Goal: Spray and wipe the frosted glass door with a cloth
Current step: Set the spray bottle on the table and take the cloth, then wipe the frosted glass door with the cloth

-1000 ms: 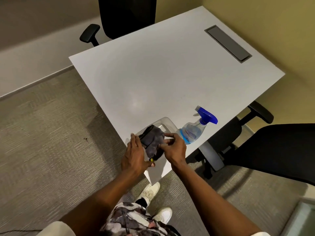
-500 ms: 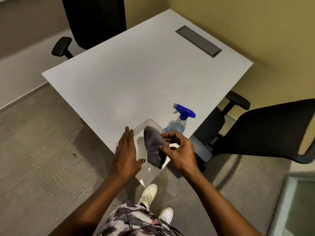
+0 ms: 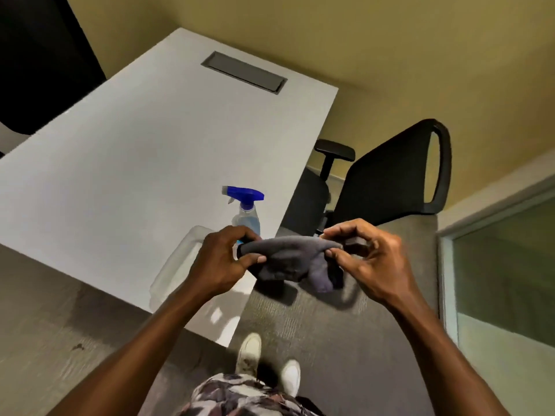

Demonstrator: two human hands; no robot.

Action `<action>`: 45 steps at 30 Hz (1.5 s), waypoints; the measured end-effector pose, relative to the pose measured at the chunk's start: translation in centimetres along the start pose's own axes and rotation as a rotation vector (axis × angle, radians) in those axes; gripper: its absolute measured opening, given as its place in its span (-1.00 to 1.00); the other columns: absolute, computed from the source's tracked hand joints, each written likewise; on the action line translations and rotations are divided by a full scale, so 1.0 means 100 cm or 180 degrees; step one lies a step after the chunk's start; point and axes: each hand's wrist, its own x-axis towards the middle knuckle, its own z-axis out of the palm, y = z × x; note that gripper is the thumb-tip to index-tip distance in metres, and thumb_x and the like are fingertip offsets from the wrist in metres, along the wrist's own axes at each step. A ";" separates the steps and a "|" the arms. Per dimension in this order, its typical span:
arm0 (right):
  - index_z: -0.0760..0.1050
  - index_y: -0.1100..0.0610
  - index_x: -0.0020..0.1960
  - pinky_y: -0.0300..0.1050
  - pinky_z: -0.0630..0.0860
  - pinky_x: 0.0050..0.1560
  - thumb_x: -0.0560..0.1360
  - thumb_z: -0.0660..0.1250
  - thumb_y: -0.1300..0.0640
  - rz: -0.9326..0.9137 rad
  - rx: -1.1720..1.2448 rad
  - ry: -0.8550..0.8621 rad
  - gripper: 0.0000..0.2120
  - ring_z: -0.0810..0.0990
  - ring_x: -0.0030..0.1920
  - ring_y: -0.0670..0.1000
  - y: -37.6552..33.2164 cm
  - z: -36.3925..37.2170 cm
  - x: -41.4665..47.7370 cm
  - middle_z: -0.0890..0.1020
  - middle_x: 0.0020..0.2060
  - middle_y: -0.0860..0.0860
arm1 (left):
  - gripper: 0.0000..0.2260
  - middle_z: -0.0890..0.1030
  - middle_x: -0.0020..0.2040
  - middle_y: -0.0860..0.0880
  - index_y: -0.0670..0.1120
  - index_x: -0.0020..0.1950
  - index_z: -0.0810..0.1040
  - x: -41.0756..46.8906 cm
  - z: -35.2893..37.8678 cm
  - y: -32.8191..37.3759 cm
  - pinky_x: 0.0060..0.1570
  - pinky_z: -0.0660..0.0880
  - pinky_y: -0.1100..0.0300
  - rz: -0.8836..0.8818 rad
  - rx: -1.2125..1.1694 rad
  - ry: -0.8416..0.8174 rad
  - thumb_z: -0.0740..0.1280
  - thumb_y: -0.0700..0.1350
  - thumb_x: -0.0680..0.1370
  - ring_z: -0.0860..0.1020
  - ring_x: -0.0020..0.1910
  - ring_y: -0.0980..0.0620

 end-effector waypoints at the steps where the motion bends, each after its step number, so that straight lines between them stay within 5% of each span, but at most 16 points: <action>1: 0.69 -0.06 0.17 -0.25 0.70 0.13 0.52 0.57 0.21 0.0091 -0.0083 0.0127 -0.71 0.74 0.12 -0.16 0.008 -0.011 -0.008 0.74 0.05 -0.19 | -0.79 0.75 0.11 0.06 0.03 0.17 0.69 0.005 0.006 0.009 0.18 0.54 0.26 0.0053 -0.0050 -0.0092 0.61 -0.04 0.58 0.68 0.09 0.09; 6: 0.74 0.00 0.16 -0.35 0.68 0.06 0.49 0.62 0.22 0.0618 -0.0404 0.0650 -0.72 0.74 0.04 -0.19 0.038 -0.061 -0.066 0.75 -0.01 -0.14 | -0.87 0.75 -0.03 0.19 0.12 0.07 0.70 0.025 0.044 0.058 0.03 0.52 0.45 0.0555 -0.0182 -0.0674 0.59 -0.06 0.60 0.70 0.03 0.20; 9: 0.74 -0.06 0.17 -0.36 0.68 0.04 0.49 0.62 0.21 0.1081 -0.0299 0.0876 -0.69 0.74 0.04 -0.25 0.049 -0.082 -0.105 0.76 0.00 -0.19 | -0.85 0.77 -0.01 0.19 0.12 0.11 0.75 0.030 0.067 0.086 0.09 0.66 0.24 0.0867 -0.0239 -0.1010 0.60 -0.08 0.59 0.73 0.05 0.18; 14: 0.77 0.03 0.22 -0.07 0.74 0.20 0.44 0.66 0.19 0.1865 0.0295 0.1359 -0.64 0.78 0.13 -0.16 0.063 -0.117 -0.182 0.80 0.15 -0.10 | -0.85 0.80 -0.03 0.08 0.05 0.08 0.78 0.028 0.114 0.138 0.15 0.73 -0.09 0.1165 -0.0301 -0.1742 0.60 -0.17 0.59 0.77 0.01 0.06; 19: 0.76 0.08 0.03 0.02 0.76 0.10 0.50 0.58 0.30 0.2227 0.0630 0.1793 -0.82 0.80 -0.06 0.02 0.049 -0.147 -0.263 0.81 -0.12 0.01 | -0.88 0.81 -0.02 0.05 0.05 0.08 0.77 0.008 0.179 0.188 0.16 0.71 -0.25 0.1421 -0.0261 -0.2088 0.61 -0.14 0.59 0.78 0.02 -0.06; 26: 0.67 0.05 -0.02 -0.16 0.72 -0.06 0.53 0.53 0.34 0.2211 0.0417 0.2992 -0.80 0.76 -0.11 -0.06 0.032 -0.172 -0.374 0.78 -0.13 -0.06 | -0.87 0.75 -0.10 0.18 0.09 0.03 0.73 -0.078 0.295 0.260 -0.09 0.60 0.36 0.1947 -0.0033 -0.1851 0.60 -0.13 0.59 0.71 -0.07 0.21; 28: 0.68 0.04 0.04 -0.16 0.73 -0.01 0.57 0.50 0.34 0.2268 0.0506 0.3254 -0.79 0.77 -0.06 -0.08 0.032 -0.183 -0.405 0.79 -0.08 -0.09 | -0.86 0.76 -0.09 0.15 0.09 0.02 0.72 -0.101 0.322 0.275 -0.11 0.59 0.38 0.1868 -0.0093 -0.2085 0.59 -0.16 0.60 0.72 -0.07 0.18; 32: 0.69 -0.03 0.13 -0.15 0.73 0.10 0.61 0.46 0.33 0.2416 0.0529 0.3624 -0.73 0.77 0.07 -0.13 0.035 -0.205 -0.472 0.79 0.01 -0.13 | -0.90 0.82 -0.05 -0.05 -0.08 0.05 0.75 -0.144 0.371 0.297 -0.02 0.69 0.03 0.1489 -0.0463 -0.3149 0.56 -0.27 0.61 0.77 -0.08 -0.09; 36: 0.67 -0.01 0.17 -0.12 0.73 0.08 0.59 0.49 0.33 0.2586 0.0636 0.4207 -0.72 0.78 0.06 -0.08 0.045 -0.218 -0.531 0.80 0.01 -0.03 | -0.91 0.82 -0.03 -0.03 -0.05 0.01 0.80 -0.186 0.402 0.316 0.05 0.66 0.28 0.1295 -0.0853 -0.4171 0.62 -0.16 0.52 0.74 -0.05 0.10; 45: 0.62 0.14 -0.06 -0.01 0.60 -0.07 0.48 0.60 0.32 0.2953 0.1274 0.5053 -0.81 0.66 -0.14 0.03 0.082 -0.227 -0.608 0.73 -0.16 0.03 | -0.74 0.78 0.03 -0.18 -0.32 0.12 0.71 -0.245 0.451 0.372 0.02 0.66 0.27 0.0761 -0.1255 -0.4830 0.52 -0.17 0.52 0.72 -0.02 0.03</action>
